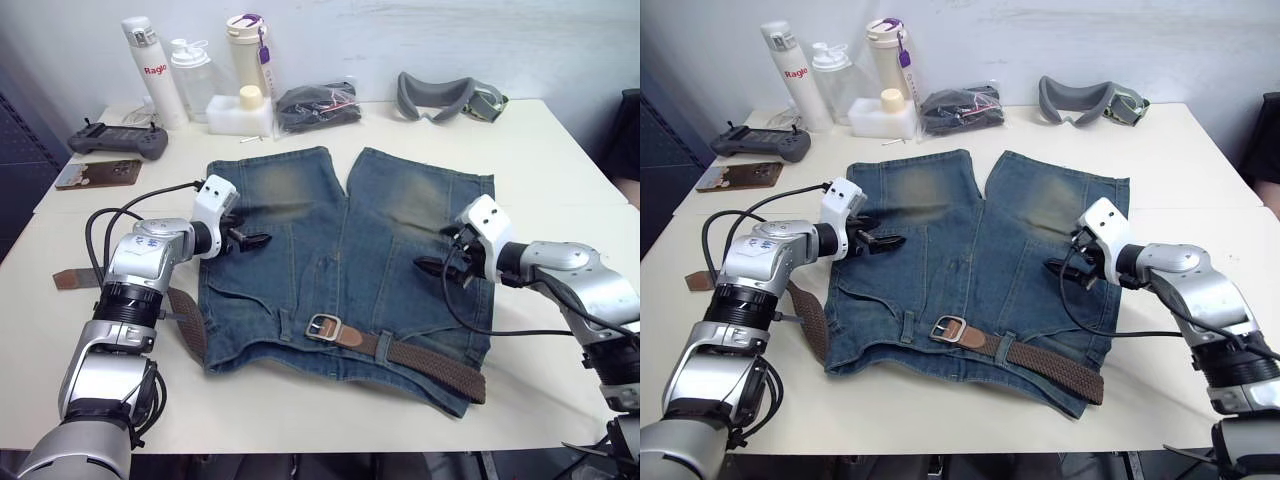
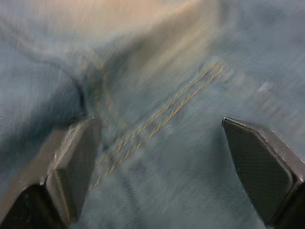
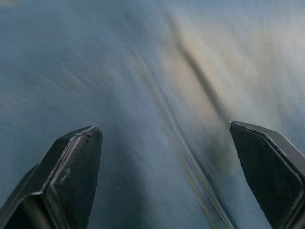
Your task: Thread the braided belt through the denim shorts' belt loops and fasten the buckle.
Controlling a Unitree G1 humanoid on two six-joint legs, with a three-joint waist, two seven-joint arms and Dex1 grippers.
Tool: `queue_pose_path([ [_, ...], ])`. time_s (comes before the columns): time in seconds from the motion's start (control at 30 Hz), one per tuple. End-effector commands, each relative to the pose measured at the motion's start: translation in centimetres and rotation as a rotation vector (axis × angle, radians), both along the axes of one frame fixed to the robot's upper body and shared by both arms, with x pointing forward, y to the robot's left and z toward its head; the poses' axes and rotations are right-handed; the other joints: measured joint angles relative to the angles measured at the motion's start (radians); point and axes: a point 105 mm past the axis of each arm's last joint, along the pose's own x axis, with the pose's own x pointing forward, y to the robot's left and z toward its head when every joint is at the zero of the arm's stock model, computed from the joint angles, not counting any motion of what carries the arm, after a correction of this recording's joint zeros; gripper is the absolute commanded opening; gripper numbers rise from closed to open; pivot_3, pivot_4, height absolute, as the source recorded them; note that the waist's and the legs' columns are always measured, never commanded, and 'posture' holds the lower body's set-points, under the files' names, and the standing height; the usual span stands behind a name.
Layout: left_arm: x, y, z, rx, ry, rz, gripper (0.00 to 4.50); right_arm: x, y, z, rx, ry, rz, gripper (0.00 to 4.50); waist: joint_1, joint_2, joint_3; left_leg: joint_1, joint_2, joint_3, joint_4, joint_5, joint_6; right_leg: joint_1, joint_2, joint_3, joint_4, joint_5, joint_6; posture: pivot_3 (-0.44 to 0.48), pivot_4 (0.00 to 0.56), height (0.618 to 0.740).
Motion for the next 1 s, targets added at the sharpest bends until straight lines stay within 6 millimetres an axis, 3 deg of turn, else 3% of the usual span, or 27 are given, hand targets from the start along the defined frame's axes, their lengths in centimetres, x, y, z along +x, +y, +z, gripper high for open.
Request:
queue_pose_path([
  [0.03,-1.6,0.4,-3.5,0.073,0.105,0.012,4.45,-1.2,-2.9,-5.5,-0.044,0.242,-0.147,4.50,0.000,-0.002,-0.003,0.002,0.000,0.000,0.000,0.000,0.000,0.002,0.000,0.001,0.000,0.000,0.000,0.000,0.150,0.627],
  [0.13,-2.5,0.1,-4.2,0.049,0.146,0.005,4.45,-2.9,-1.9,-6.9,-0.019,0.366,-0.105,4.50,0.009,-0.002,-0.006,0.006,0.000,-0.001,0.000,0.000,-0.001,0.004,0.000,0.000,-0.003,-0.001,-0.001,0.000,0.150,0.627],
  [0.2,-2.9,-0.2,-4.2,0.002,0.162,0.011,4.50,-3.4,-0.9,-7.0,0.034,0.404,-0.095,3.97,0.011,-0.004,-0.009,0.013,0.000,-0.002,0.000,-0.003,0.004,0.008,0.001,0.000,-0.006,-0.003,-0.004,0.000,0.150,0.627],
  [0.3,-3.6,-0.6,-4.2,-0.040,0.184,-0.004,3.70,-3.9,0.5,-6.9,0.096,0.443,-0.072,2.73,0.008,-0.006,-0.014,0.014,0.000,-0.003,0.000,-0.004,0.006,0.011,0.001,-0.001,-0.008,-0.003,-0.004,0.000,0.150,0.627],
  [0.4,-4.0,-1.1,-4.0,-0.084,0.200,-0.019,2.35,-4.2,1.5,-6.3,0.125,0.444,-0.028,1.28,0.005,-0.007,-0.016,0.015,-0.001,-0.006,0.000,-0.005,0.006,0.011,0.002,-0.002,-0.007,-0.003,-0.004,0.000,0.150,0.627],
  [0.5,-4.6,-1.9,-3.2,-0.175,0.226,-0.038,1.20,-4.4,2.4,-5.0,0.116,0.386,0.055,0.13,0.004,-0.008,-0.016,0.015,-0.001,-0.006,-0.001,-0.005,0.005,0.012,0.002,-0.002,-0.007,-0.003,-0.004,0.000,0.150,0.627],
  [0.6,-4.7,-2.5,-1.7,-0.289,0.221,-0.051,0.18,-3.9,2.8,-3.1,0.071,0.270,0.133,0.03,0.005,-0.007,-0.016,0.014,-0.001,-0.006,-0.001,-0.005,0.005,0.013,0.002,-0.002,-0.008,-0.003,-0.004,0.000,0.150,0.627],
  [0.67,-4.2,-2.7,0.0,-0.386,0.186,-0.046,0.15,-2.7,2.7,-1.2,0.037,0.164,0.143,0.03,0.003,-0.005,-0.012,0.013,-0.001,-0.007,-0.001,-0.005,0.005,0.013,0.002,-0.002,-0.008,-0.003,-0.004,0.000,0.150,0.627],
  [0.87,0.4,-2.6,4.4,-0.531,-0.008,0.090,0.15,3.1,1.5,4.3,-0.050,-0.116,0.029,0.03,0.002,-0.005,0.005,0.005,-0.002,-0.007,-0.004,0.005,-0.004,0.008,0.001,-0.003,-0.011,-0.002,0.000,0.000,0.150,0.627],
  [1.0,2.5,-3.8,5.4,-0.541,-0.047,0.106,0.15,6.4,0.9,6.2,-0.158,-0.246,-0.007,0.03,0.000,-0.007,0.006,-0.003,-0.002,-0.006,-0.009,0.015,-0.010,-0.003,0.000,-0.003,-0.011,0.009,0.021,0.000,0.150,0.627],
])
